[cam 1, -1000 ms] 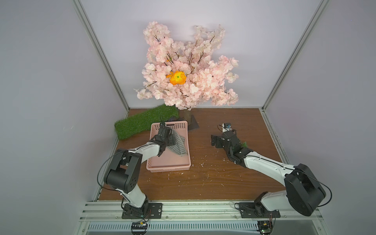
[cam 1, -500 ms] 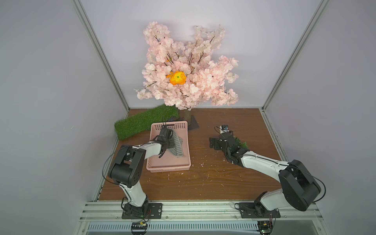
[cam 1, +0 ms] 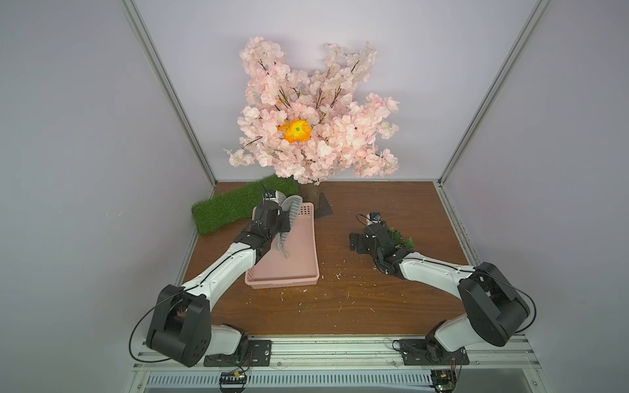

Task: Fold the square dishcloth
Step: Pick up the cleaning item from the bin, then place the cleaning item at the center of the board.

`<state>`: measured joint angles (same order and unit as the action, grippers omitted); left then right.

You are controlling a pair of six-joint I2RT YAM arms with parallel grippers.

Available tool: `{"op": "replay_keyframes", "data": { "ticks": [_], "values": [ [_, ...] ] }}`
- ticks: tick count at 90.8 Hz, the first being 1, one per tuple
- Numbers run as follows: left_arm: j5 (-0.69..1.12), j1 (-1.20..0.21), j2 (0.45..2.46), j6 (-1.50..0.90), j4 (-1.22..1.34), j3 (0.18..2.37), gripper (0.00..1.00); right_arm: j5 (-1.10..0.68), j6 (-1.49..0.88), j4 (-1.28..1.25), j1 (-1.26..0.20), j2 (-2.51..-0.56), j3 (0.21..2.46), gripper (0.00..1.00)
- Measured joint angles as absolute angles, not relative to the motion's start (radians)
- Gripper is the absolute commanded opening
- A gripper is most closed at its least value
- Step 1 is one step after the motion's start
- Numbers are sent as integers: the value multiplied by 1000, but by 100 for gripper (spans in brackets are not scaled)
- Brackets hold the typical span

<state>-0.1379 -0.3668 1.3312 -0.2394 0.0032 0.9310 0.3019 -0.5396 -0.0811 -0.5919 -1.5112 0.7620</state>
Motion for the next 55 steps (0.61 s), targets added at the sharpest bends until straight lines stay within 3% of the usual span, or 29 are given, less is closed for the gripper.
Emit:
{"op": "replay_keyframes", "data": {
  "ticks": [32, 55],
  "values": [
    [-6, -619, 1272, -253, -7, 1058, 1, 349, -578, 4, -592, -1525, 786, 99],
    [54, -710, 1373, -404, 116, 987, 1, 428, -614, 87, -592, -1372, 770, 98]
  ]
}}
